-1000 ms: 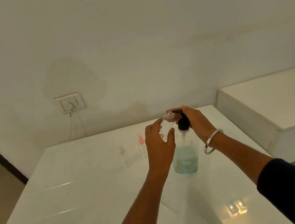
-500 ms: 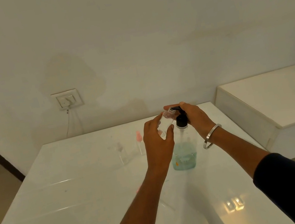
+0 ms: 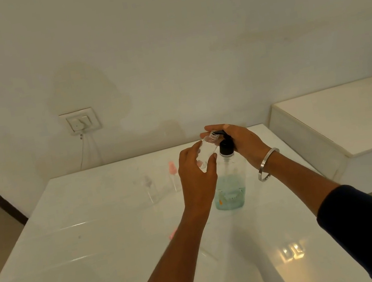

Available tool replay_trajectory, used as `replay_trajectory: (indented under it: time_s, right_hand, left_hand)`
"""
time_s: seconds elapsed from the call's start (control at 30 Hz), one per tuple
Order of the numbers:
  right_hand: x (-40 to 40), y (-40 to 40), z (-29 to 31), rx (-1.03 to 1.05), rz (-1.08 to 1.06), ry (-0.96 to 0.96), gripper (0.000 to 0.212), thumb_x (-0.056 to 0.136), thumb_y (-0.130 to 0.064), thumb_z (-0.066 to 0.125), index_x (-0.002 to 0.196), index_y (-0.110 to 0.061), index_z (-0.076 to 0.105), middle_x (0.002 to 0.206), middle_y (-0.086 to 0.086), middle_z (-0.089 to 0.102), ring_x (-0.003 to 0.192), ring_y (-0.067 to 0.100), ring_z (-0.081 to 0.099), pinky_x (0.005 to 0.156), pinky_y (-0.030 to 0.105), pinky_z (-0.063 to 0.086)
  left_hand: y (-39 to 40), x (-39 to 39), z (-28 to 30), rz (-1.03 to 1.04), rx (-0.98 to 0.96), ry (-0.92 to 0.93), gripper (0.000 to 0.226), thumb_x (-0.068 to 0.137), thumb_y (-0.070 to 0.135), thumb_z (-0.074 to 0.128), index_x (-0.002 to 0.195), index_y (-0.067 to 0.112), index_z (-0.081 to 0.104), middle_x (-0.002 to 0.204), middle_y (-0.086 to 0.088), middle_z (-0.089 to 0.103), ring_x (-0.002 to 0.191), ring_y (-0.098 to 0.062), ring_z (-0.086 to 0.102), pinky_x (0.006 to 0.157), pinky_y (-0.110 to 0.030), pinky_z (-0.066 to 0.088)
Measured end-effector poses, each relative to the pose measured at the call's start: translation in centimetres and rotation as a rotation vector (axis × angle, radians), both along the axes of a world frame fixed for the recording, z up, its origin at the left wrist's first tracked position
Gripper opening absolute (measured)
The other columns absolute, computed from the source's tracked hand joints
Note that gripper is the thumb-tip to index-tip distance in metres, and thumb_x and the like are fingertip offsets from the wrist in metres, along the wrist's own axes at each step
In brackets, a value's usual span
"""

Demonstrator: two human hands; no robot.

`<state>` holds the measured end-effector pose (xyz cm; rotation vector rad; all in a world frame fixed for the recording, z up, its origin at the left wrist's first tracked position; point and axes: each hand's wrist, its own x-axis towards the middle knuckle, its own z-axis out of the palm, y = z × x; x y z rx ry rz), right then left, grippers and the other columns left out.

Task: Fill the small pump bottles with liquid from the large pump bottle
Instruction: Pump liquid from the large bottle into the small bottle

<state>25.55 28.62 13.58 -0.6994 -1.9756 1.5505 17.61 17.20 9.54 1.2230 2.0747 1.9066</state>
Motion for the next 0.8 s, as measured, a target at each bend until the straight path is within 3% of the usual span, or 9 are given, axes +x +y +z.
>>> replay_trajectory:
  time_s: [0.13, 0.27, 0.37, 0.47, 0.63, 0.7, 0.8]
  right_hand:
    - [-0.2, -0.5, 0.3, 0.018, 0.003, 0.021, 0.056, 0.087, -0.045, 0.030, 0.123, -0.014, 0.057, 0.127, 0.010, 0.059, 0.121, 0.022, 0.053, 0.110, 0.040, 0.036]
    - [-0.3, -0.6, 0.1, -0.033, -0.065, 0.076, 0.054, 0.087, -0.047, 0.037, 0.115, -0.008, 0.062, 0.120, 0.012, 0.062, 0.115, 0.025, 0.057, 0.108, 0.042, 0.038]
    - [-0.6, -0.5, 0.0, -0.088, -0.130, 0.102, 0.034, 0.098, -0.036, 0.035, 0.095, -0.017, 0.063, 0.107, 0.009, 0.062, 0.105, 0.024, 0.056, 0.107, 0.043, 0.038]
    - [-0.8, -0.5, 0.1, -0.072, -0.153, 0.091, 0.035, 0.098, -0.036, 0.033, 0.083, -0.026, 0.063, 0.101, 0.008, 0.062, 0.102, 0.024, 0.057, 0.105, 0.041, 0.040]
    - [-1.0, -0.2, -0.3, -0.028, -0.169, 0.078, 0.032, 0.097, -0.034, 0.035, 0.082, -0.029, 0.063, 0.102, 0.011, 0.063, 0.102, 0.023, 0.057, 0.105, 0.043, 0.041]
    - [-1.0, 0.1, -0.7, 0.037, -0.129, 0.062, 0.032, 0.096, -0.036, 0.034, 0.085, -0.029, 0.064, 0.101, 0.007, 0.066, 0.101, 0.022, 0.059, 0.100, 0.036, 0.044]
    - [-0.5, -0.2, -0.8, 0.113, -0.140, 0.087, 0.036, 0.100, -0.022, 0.029, 0.081, -0.033, 0.058, 0.084, -0.006, 0.060, 0.085, 0.009, 0.056, 0.081, 0.014, 0.044]
  left_hand:
    - [-0.1, -0.1, -0.1, 0.003, 0.001, 0.005, 0.041, 0.086, 0.023, 0.066, 0.125, 0.020, 0.053, 0.117, 0.005, 0.054, 0.101, -0.003, 0.053, 0.079, -0.002, 0.041]
    - [-0.4, -0.1, 0.1, -0.019, 0.014, -0.007, 0.042, 0.086, 0.022, 0.066, 0.125, 0.024, 0.053, 0.109, 0.013, 0.051, 0.092, 0.007, 0.052, 0.075, 0.001, 0.038]
    - [-0.6, -0.3, 0.0, -0.026, 0.013, 0.003, 0.044, 0.086, 0.020, 0.067, 0.127, 0.025, 0.053, 0.107, 0.017, 0.050, 0.090, 0.005, 0.053, 0.075, 0.001, 0.038]
    - [-0.5, -0.5, -0.2, -0.018, 0.023, 0.001, 0.043, 0.085, 0.018, 0.067, 0.125, 0.023, 0.054, 0.105, 0.020, 0.049, 0.091, 0.003, 0.054, 0.075, 0.000, 0.039]
    - [-0.3, -0.4, -0.3, -0.019, 0.026, 0.003, 0.043, 0.086, 0.018, 0.067, 0.126, 0.024, 0.054, 0.110, 0.013, 0.053, 0.091, 0.000, 0.054, 0.077, -0.002, 0.040]
    - [-0.4, -0.4, -0.5, -0.010, 0.023, -0.011, 0.043, 0.085, 0.019, 0.067, 0.126, 0.021, 0.054, 0.112, 0.011, 0.055, 0.091, 0.003, 0.054, 0.077, -0.001, 0.040]
    - [-0.4, -0.6, -0.9, 0.007, 0.027, -0.002, 0.043, 0.084, 0.021, 0.069, 0.124, 0.018, 0.056, 0.111, 0.013, 0.055, 0.091, 0.011, 0.053, 0.078, -0.001, 0.041]
